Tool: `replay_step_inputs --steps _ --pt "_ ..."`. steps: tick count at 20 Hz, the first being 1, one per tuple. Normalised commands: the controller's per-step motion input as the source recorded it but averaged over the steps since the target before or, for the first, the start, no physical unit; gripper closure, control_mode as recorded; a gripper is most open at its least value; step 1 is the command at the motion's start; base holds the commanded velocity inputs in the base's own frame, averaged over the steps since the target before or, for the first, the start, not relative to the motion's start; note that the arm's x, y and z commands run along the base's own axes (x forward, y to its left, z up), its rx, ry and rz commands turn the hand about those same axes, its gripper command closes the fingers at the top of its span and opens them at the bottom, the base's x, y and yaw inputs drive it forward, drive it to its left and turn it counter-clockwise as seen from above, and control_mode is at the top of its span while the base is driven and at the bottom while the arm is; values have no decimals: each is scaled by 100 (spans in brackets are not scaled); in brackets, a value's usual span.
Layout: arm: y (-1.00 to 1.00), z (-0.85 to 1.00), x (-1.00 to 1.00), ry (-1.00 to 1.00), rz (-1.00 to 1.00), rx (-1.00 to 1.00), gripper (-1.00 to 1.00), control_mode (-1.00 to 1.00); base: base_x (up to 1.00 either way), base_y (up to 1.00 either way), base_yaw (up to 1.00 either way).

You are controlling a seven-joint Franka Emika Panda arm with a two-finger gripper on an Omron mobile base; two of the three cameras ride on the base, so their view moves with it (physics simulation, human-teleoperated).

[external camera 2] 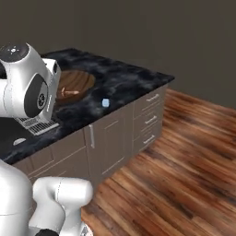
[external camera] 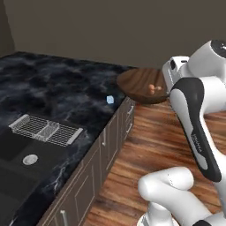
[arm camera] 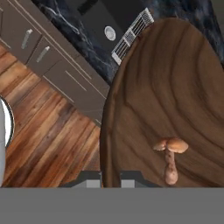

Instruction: Pick the mushroom from the sink and place it in the bowl. Then pick the bowl and place it in the microwave. Then close the microwave door and press the start button.

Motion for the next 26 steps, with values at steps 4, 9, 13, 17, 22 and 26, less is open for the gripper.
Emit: replay_step_inputs --steps 4,9,13,17,22,26 --pt "0 0 0 0 0 0 100 100 0 -7 -81" --pt "0 0 0 0 0 0 100 100 0 -3 -73" --pt "0 0 0 0 0 0 100 100 0 0 -62" --pt "0 0 0 0 0 0 100 100 0 0 -64" --pt "0 0 0 0 0 0 100 100 0 0 -73" --pt "0 0 0 0 0 0 100 100 0 0 -75"
